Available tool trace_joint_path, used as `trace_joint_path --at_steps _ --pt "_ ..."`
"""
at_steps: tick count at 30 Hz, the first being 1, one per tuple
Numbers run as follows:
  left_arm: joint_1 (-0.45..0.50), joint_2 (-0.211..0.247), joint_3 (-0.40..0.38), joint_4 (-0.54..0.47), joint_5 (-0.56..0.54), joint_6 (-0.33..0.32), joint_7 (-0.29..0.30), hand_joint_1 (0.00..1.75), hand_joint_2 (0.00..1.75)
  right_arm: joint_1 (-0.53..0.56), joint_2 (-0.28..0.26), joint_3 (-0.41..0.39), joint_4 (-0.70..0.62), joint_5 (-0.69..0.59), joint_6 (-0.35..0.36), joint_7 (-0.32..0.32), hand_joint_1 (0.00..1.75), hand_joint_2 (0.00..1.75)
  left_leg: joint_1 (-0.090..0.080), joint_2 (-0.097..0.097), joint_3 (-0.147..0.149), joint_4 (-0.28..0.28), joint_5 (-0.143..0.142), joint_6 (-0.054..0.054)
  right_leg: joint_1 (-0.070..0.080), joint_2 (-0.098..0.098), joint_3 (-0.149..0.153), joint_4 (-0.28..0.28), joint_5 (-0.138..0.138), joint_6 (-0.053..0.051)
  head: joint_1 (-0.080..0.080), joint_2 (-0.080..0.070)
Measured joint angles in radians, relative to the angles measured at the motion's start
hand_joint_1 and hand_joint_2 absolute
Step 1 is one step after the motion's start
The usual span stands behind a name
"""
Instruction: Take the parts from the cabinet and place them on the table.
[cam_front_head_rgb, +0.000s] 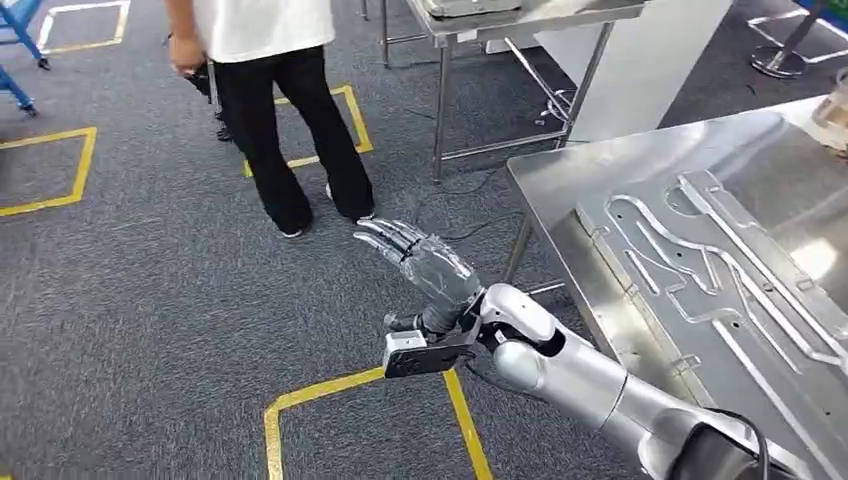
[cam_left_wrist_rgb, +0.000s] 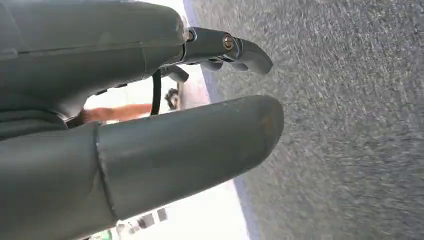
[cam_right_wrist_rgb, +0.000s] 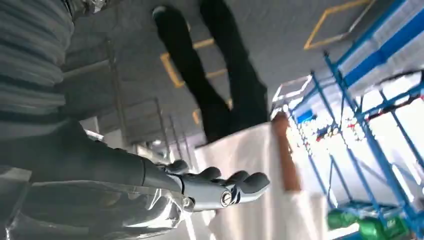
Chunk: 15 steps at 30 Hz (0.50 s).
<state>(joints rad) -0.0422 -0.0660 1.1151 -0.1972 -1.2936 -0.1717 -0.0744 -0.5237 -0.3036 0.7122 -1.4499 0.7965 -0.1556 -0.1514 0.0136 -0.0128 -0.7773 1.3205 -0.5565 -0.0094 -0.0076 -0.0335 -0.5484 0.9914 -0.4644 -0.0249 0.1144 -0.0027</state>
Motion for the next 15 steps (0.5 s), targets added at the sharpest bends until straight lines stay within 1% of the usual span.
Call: trace_joint_path --at_steps 1,2,3,4,5,6,7,8,9,10,11,12,13,14,15 --pt "0.002 0.000 0.000 0.000 -0.001 0.000 0.000 0.00 0.00 0.007 0.005 0.000 0.009 0.002 -0.002 0.000 0.00 1.75 0.003 0.004 0.002 -0.001 0.012 -0.003 -0.001 -0.014 0.000 0.001 -0.001 0.001 0.000 0.000" --pt "0.003 0.001 0.000 0.000 -0.001 0.000 0.000 0.00 0.00 0.011 0.011 0.000 0.017 0.003 -0.005 0.000 0.00 1.75 0.007 0.008 0.027 -0.043 0.040 -0.007 -0.002 -0.026 0.000 0.003 -0.004 0.003 0.000 0.000" --pt "0.004 0.001 0.000 0.000 0.000 0.000 0.000 0.00 0.00 0.013 0.014 0.000 0.021 0.005 -0.008 0.000 0.00 1.75 0.009 0.015 0.072 -0.122 0.078 -0.009 -0.004 -0.038 0.000 0.006 -0.007 0.007 0.000 0.000" --pt "0.004 0.002 0.000 0.000 -0.001 0.001 0.000 0.00 0.00 0.012 0.017 0.000 0.026 0.008 -0.011 0.000 0.00 1.75 0.010 0.035 0.128 -0.217 0.117 -0.011 -0.006 -0.049 0.002 0.012 -0.013 0.013 0.000 0.000" --pt "0.003 0.001 0.000 0.000 -0.001 0.002 0.000 0.00 0.00 0.012 0.019 0.000 0.029 0.009 -0.013 0.000 0.00 1.75 0.009 0.082 0.163 -0.275 0.123 -0.011 -0.002 -0.057 0.001 0.017 -0.018 0.020 0.000 0.000" --pt "0.000 0.002 0.000 0.000 -0.001 0.002 0.000 0.00 0.00 0.013 0.019 0.000 0.033 0.010 -0.016 0.000 0.00 1.75 -0.001 0.076 0.169 -0.295 0.117 0.001 0.006 -0.068 -0.004 0.031 -0.027 0.029 0.001 0.000" --pt "0.000 0.002 0.000 0.000 -0.001 0.002 0.000 0.00 0.00 0.014 0.019 0.000 0.039 0.012 -0.017 0.000 0.00 1.75 0.000 0.067 0.164 -0.290 0.118 0.010 0.005 -0.076 -0.002 0.029 -0.027 0.033 0.004 0.000" --pt "0.001 0.002 0.000 0.000 0.000 0.002 0.000 0.00 0.00 0.015 0.022 0.000 0.042 0.013 -0.017 0.000 0.00 1.75 -0.001 0.057 0.162 -0.288 0.117 0.015 0.007 -0.086 0.001 0.027 -0.029 0.037 0.004 0.000" --pt "0.003 0.002 0.000 0.000 0.000 0.002 0.000 0.00 0.00 0.016 0.026 0.000 0.044 0.013 -0.017 0.000 0.00 1.75 -0.005 0.045 0.160 -0.289 0.117 0.022 0.003 -0.097 0.004 0.027 -0.030 0.041 0.003 0.000" --pt "0.004 0.002 0.000 0.000 0.000 0.002 0.000 0.00 0.00 0.016 0.030 0.000 0.044 0.013 -0.017 0.000 0.00 1.75 -0.002 0.037 0.166 -0.295 0.122 0.031 0.001 -0.100 0.003 0.030 -0.036 0.047 0.004 0.000" --pt "0.005 0.002 0.000 0.000 0.000 0.002 0.000 0.00 0.00 0.016 0.030 0.000 0.046 0.013 -0.017 0.000 0.00 1.75 0.000 0.027 0.166 -0.298 0.124 0.036 -0.007 -0.044 -0.001 0.052 -0.056 0.052 0.004 0.000" --pt "0.004 0.002 0.000 0.000 0.000 0.002 0.000 0.00 0.00 0.016 0.032 0.000 0.047 0.012 -0.018 0.000 0.00 1.75 0.000 0.020 0.165 -0.298 0.124 0.043 -0.008 -0.003 -0.028 0.111 -0.095 0.051 0.004 0.000" --pt "0.001 0.002 0.000 0.000 0.000 0.002 0.000 0.00 0.00 0.018 0.031 0.000 0.050 0.012 -0.018 0.000 0.00 1.75 -0.001 0.011 0.164 -0.298 0.125 0.046 -0.008 0.015 -0.065 0.187 -0.134 0.051 0.004 0.000" --pt "0.001 0.003 0.000 0.000 0.000 0.002 0.000 0.00 0.00 0.023 0.031 0.000 0.053 0.011 -0.018 0.000 0.00 1.75 -0.003 -0.002 0.163 -0.298 0.125 0.048 -0.006 0.025 -0.105 0.267 -0.167 0.051 0.004 0.000" --pt "0.002 0.003 0.000 0.000 0.000 0.002 0.000 0.00 0.00 0.028 0.031 0.000 0.056 0.011 -0.018 0.000 0.00 1.75 -0.005 -0.015 0.163 -0.298 0.125 0.048 -0.006 0.030 -0.139 0.328 -0.182 0.050 0.004 0.000"
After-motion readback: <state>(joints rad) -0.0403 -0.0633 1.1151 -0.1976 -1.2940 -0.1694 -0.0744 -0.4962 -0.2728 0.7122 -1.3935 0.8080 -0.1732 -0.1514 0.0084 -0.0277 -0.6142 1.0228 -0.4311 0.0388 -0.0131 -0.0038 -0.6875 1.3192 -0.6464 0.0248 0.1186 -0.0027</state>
